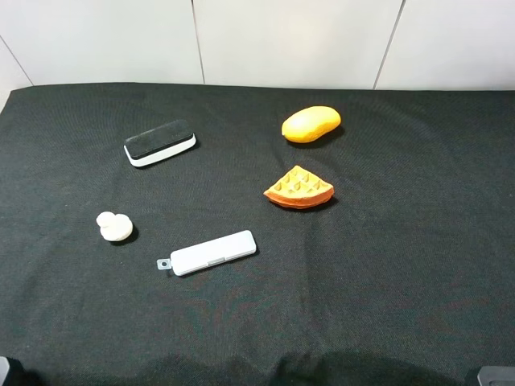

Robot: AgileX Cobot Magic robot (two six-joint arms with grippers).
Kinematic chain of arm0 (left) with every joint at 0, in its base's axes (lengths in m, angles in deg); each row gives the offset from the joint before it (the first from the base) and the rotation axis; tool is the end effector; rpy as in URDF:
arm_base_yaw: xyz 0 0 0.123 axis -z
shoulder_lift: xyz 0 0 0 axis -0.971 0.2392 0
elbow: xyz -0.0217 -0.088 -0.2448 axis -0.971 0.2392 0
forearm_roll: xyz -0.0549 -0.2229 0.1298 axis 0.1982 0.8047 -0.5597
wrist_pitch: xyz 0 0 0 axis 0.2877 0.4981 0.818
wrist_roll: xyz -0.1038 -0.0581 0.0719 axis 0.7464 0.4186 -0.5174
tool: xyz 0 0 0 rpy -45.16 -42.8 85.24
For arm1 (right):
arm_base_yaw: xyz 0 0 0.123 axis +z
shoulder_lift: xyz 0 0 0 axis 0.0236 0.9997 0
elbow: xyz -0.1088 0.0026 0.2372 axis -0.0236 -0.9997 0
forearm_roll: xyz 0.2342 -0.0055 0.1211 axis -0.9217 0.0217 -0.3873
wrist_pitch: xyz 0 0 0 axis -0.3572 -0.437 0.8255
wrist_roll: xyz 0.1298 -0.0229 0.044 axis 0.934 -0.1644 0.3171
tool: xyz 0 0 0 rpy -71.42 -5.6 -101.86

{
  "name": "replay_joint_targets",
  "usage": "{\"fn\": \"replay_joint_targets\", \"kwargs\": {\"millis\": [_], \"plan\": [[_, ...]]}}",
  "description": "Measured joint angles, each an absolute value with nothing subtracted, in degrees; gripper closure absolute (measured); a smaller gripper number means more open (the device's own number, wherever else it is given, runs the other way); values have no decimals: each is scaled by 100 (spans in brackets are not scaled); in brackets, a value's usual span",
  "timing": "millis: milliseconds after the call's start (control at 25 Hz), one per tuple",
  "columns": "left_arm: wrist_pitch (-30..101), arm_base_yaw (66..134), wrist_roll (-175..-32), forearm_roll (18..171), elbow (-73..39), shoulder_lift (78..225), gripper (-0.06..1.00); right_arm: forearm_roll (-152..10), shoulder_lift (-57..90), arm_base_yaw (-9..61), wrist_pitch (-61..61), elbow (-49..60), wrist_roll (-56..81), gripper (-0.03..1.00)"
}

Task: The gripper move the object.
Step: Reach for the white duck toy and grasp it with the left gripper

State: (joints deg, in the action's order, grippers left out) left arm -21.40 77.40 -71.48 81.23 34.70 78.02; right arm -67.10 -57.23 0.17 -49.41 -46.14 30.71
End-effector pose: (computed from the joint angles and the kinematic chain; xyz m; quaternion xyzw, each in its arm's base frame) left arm 0.0734 -0.0025 0.2584 0.0231 0.8542 -0.0012 0.5195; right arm 0.0745 0.0059 0.2659 -0.0264 0.8411 0.0033 0.5403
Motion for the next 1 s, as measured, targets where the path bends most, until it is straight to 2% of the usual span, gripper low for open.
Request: {"fn": "replay_joint_targets", "kwargs": {"millis": [1000], "plan": [[-2140, 7740, -7148, 8123, 3470, 7802, 18, -6710, -5723, 17, -4941, -4614, 3071, 27]]}}
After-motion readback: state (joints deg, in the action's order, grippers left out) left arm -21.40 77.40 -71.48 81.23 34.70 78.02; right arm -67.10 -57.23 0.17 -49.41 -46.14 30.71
